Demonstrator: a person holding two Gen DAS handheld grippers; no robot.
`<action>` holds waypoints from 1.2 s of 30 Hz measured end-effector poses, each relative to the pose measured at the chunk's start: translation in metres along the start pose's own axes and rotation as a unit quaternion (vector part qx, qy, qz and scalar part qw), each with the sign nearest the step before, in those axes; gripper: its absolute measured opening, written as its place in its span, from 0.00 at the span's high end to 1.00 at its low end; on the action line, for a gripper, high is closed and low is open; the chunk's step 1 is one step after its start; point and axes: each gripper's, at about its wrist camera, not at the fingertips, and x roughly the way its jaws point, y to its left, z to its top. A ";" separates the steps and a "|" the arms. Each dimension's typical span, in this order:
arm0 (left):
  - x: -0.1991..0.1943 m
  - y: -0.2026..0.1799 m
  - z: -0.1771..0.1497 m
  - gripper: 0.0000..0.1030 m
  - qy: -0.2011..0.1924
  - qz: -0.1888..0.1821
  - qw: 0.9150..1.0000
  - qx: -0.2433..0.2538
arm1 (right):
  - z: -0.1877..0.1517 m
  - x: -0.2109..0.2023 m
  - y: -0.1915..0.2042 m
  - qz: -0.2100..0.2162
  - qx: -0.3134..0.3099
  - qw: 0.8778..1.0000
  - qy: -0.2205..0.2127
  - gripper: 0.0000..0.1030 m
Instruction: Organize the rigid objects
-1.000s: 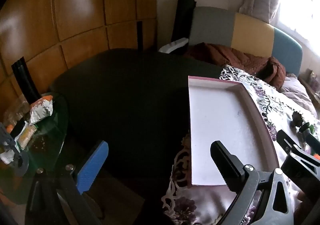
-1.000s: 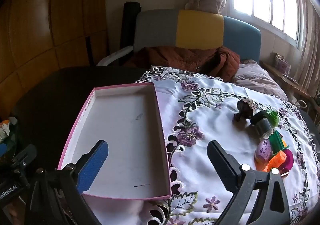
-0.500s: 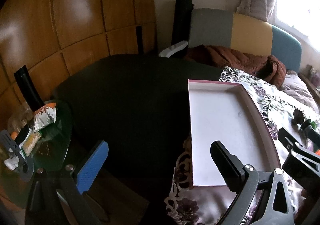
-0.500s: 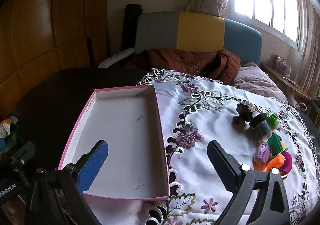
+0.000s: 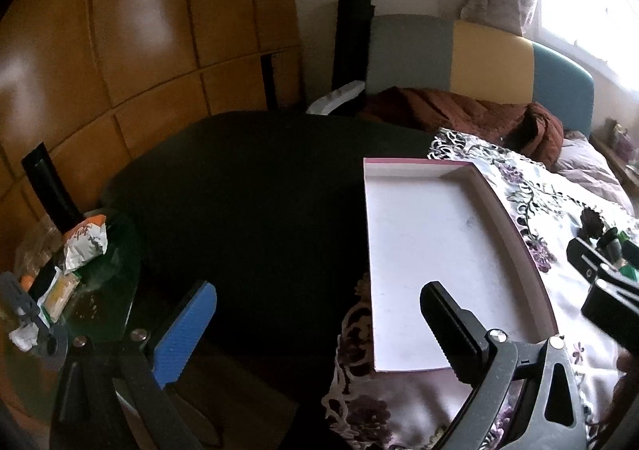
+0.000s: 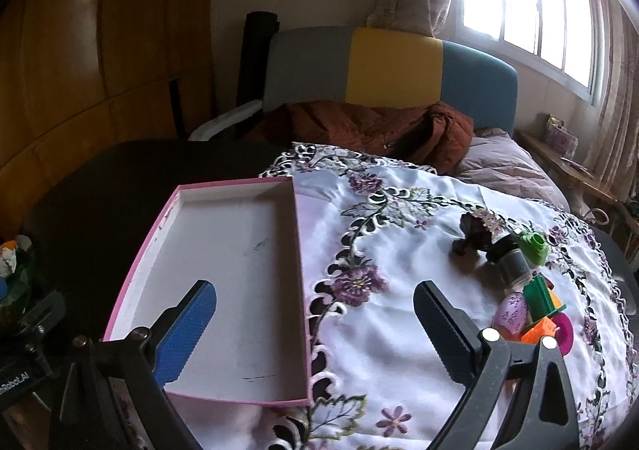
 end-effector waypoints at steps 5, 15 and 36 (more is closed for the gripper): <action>0.003 -0.005 0.001 0.00 0.006 -0.013 1.000 0.010 | 0.002 0.003 -0.023 -0.008 0.010 1.000 0.003 0.02; 0.014 -0.019 0.005 0.00 0.039 -0.092 0.995 0.024 | 0.021 0.012 -0.131 -0.064 0.043 0.997 0.013 0.02; 0.013 -0.166 0.030 0.00 0.047 -0.226 0.957 0.177 | 0.000 0.028 -0.291 -0.106 0.250 0.962 0.039 0.01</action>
